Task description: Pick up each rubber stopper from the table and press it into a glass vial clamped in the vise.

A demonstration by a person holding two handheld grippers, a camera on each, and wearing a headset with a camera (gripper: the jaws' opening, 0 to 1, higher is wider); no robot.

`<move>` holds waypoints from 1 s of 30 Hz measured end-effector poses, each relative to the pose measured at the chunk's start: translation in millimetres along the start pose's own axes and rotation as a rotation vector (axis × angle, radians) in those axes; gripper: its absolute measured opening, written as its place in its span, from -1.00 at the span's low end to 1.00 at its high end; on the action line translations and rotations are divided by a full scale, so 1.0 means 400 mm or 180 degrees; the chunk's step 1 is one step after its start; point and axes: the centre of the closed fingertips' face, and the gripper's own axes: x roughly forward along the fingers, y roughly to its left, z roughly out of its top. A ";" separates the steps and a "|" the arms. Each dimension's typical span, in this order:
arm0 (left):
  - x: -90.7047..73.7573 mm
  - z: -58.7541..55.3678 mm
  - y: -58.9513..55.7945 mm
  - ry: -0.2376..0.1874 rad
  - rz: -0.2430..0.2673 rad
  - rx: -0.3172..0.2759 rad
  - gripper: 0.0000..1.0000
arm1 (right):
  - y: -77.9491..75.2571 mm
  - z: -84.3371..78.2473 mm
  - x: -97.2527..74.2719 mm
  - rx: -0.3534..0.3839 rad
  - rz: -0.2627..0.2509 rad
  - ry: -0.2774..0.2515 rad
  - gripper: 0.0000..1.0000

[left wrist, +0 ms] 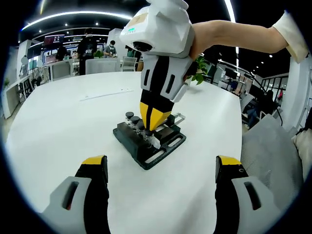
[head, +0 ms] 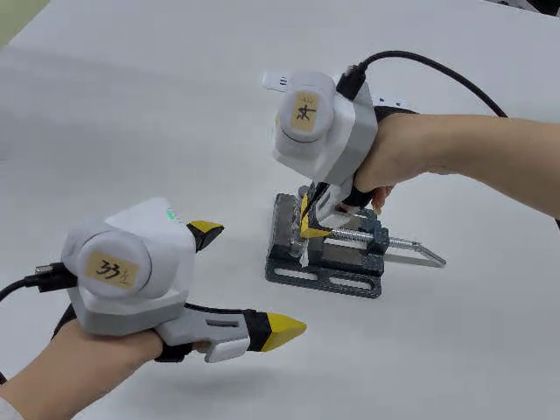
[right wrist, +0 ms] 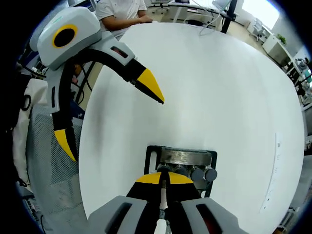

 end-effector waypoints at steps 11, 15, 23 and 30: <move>-0.001 -0.008 -0.002 0.0010 -0.0013 -0.0017 0.81 | 0.001 -0.001 -0.002 0.0033 -0.0005 -0.0088 -1.00; -0.001 -0.010 0.001 0.0014 -0.0011 -0.0016 0.81 | -0.003 -0.005 -0.002 0.0120 -0.0048 -0.0199 -1.00; -0.003 -0.009 -0.001 -0.0003 -0.0021 -0.0009 0.82 | -0.009 -0.018 -0.002 0.0339 -0.0217 -0.0617 -0.83; -0.003 0.000 -0.010 -0.0047 -0.0052 0.0005 0.85 | 0.022 -0.023 -0.018 0.0587 -0.0330 -0.1081 -0.57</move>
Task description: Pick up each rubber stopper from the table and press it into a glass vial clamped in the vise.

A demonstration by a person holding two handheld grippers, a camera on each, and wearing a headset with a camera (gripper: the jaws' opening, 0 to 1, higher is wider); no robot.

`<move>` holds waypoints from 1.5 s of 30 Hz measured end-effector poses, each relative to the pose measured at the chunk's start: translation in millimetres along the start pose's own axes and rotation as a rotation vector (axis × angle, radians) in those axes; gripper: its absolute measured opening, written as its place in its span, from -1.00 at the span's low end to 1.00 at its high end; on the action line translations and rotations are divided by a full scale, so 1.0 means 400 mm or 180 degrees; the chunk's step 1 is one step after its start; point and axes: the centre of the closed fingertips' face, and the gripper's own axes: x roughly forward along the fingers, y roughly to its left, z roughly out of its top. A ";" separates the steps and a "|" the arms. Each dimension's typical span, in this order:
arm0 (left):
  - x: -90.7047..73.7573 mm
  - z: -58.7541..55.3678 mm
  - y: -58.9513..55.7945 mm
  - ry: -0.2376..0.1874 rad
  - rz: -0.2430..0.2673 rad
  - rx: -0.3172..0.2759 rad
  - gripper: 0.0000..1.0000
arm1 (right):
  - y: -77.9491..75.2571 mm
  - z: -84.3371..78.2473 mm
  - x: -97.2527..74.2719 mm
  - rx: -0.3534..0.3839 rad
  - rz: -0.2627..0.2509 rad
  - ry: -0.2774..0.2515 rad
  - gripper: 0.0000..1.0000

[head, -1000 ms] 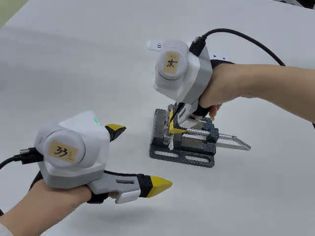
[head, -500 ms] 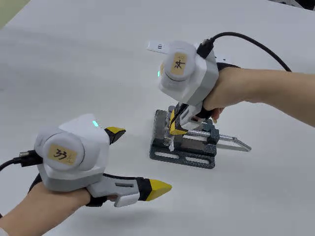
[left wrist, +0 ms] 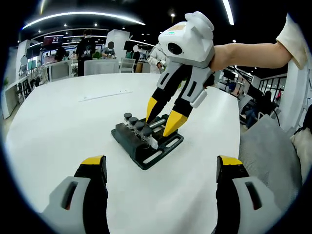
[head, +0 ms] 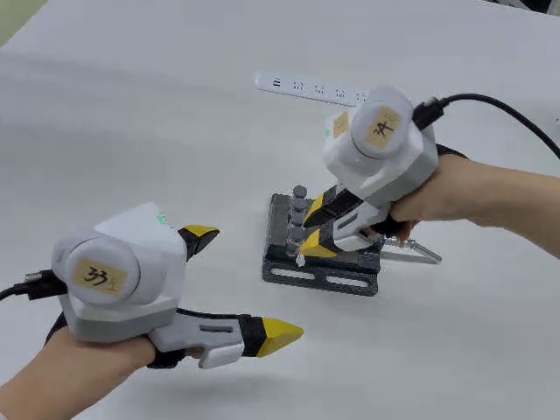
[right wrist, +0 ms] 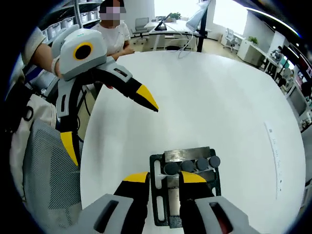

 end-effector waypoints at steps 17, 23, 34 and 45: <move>-0.037 -0.009 -0.003 0.0016 0.0031 0.0069 0.91 | 0.062 -0.170 -0.048 0.0692 -0.0346 -0.0434 0.32; -0.052 -0.016 -0.004 0.0036 0.0058 0.0085 0.95 | 0.065 -0.213 -0.084 0.0913 -0.0555 -0.0575 0.46; -0.062 -0.022 0.010 0.0064 0.0109 0.0085 0.98 | 0.077 -0.293 -0.148 0.1319 -0.0887 -0.0765 0.75; -0.065 -0.029 0.014 0.0130 0.0143 0.0057 0.98 | 0.116 -0.316 -0.150 0.1564 -0.0970 -0.0913 0.99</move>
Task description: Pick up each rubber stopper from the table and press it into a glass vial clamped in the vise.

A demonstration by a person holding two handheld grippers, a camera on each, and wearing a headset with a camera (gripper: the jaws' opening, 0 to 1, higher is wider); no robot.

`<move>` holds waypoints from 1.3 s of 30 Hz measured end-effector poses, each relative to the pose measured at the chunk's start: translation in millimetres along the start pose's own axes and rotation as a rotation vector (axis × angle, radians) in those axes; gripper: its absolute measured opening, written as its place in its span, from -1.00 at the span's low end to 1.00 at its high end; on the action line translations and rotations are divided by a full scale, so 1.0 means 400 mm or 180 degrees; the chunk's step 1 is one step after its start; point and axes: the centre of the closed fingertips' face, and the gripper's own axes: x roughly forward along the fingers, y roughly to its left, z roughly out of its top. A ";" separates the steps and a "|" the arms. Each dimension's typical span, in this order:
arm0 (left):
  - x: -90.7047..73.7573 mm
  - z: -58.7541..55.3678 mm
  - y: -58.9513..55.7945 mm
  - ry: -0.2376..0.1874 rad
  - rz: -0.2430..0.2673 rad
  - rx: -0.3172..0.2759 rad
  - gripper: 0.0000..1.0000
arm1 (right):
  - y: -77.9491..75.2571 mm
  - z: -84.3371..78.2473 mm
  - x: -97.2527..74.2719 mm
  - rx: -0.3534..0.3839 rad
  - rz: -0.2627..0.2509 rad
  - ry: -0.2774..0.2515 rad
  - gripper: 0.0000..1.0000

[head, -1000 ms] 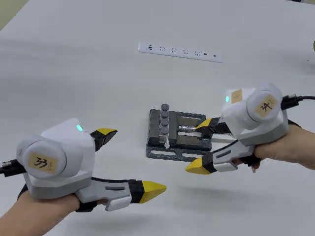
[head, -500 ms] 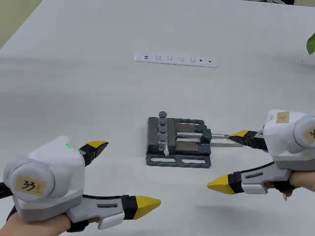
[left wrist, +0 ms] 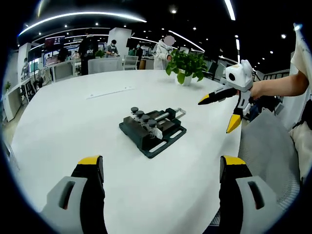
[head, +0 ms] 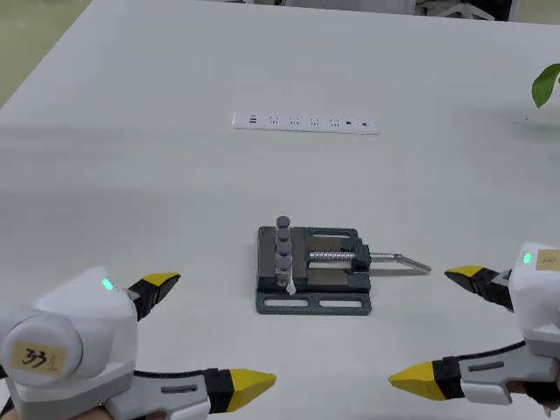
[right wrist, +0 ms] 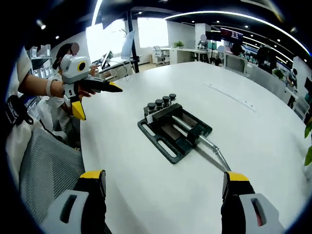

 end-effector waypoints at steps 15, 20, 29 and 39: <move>-0.021 -0.003 0.015 0.0031 0.0123 -0.0071 0.98 | 0.015 0.004 -0.025 0.0121 -0.0046 -0.0080 0.99; -0.010 -0.009 0.006 0.0047 0.0088 -0.0067 0.98 | 0.009 0.009 -0.038 0.0134 -0.0104 -0.0151 0.99; 0.012 -0.012 0.013 0.0100 0.0016 0.0019 0.98 | 0.021 -0.010 -0.032 0.0226 -0.0126 -0.0141 0.99; 0.027 -0.007 0.012 0.0073 -0.0057 0.0045 0.97 | 0.017 -0.024 -0.034 0.0300 -0.0150 -0.0092 0.99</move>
